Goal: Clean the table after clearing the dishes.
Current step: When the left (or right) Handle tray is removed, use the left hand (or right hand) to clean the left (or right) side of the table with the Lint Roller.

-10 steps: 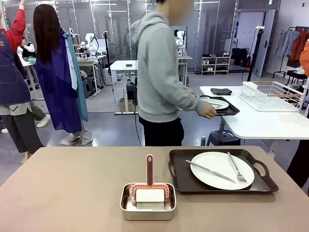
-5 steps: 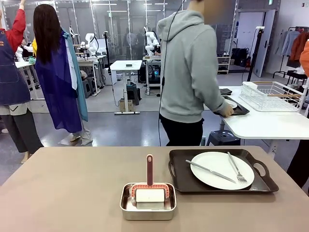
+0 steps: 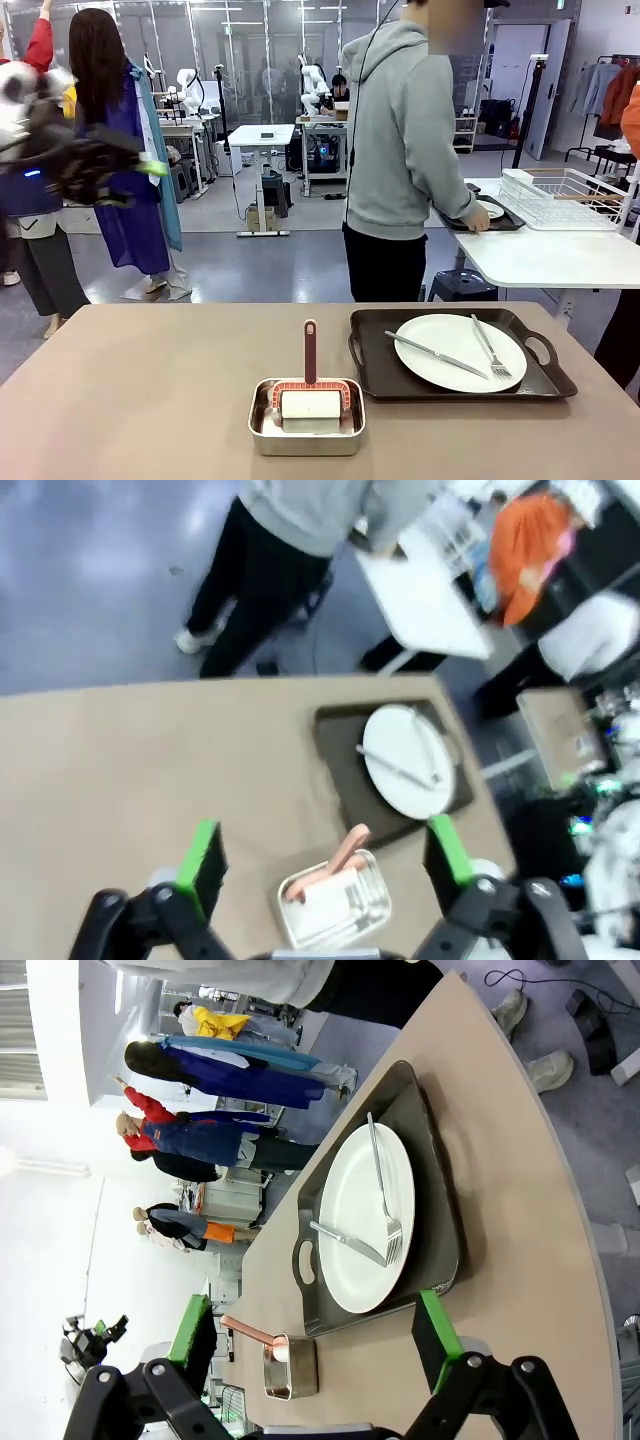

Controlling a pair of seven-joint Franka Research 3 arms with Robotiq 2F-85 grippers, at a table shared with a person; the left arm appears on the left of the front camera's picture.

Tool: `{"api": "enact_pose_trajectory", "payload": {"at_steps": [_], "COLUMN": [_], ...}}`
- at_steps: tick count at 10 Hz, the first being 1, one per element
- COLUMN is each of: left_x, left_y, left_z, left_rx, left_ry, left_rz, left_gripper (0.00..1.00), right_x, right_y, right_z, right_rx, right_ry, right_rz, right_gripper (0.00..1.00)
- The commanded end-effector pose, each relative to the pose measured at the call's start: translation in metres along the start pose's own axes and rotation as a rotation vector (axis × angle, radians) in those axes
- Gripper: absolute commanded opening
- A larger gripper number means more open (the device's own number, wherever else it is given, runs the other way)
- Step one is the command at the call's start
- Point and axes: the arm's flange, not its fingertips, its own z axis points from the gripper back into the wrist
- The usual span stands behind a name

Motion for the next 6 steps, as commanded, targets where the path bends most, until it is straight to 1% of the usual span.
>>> {"api": "enact_pose_trajectory", "payload": {"at_steps": [1, 2, 3, 4, 6], "left_x": [0.038, 0.046, 0.050, 0.050, 0.031], "left_y": [-0.017, -0.042, -0.063, -0.078, -0.096], "left_z": [-0.049, -0.076, -0.103, -0.122, -0.161], "left_rx": [0.095, 0.108, 0.119, 0.110, 0.125], "left_ry": [0.126, 0.174, 0.226, 0.272, 0.380], "left_rz": [-0.107, -0.180, -0.292, -0.378, -0.610], "left_gripper": [1.00, 1.00, 1.00, 1.00, 1.00], "right_x": [0.000, 0.000, 0.000, 0.000, 0.000], "right_y": [0.002, 0.002, 0.002, 0.002, 0.002], "right_z": [0.002, 0.002, 0.002, 0.002, 0.002], "right_rx": [0.012, 0.012, 0.012, 0.012, 0.012], "right_ry": [-0.005, -0.005, -0.005, -0.005, -0.005], "right_rz": [0.001, 0.001, 0.001, 0.001, 0.001], "right_gripper": [1.00, 1.00, 1.00, 1.00, 1.00]}}
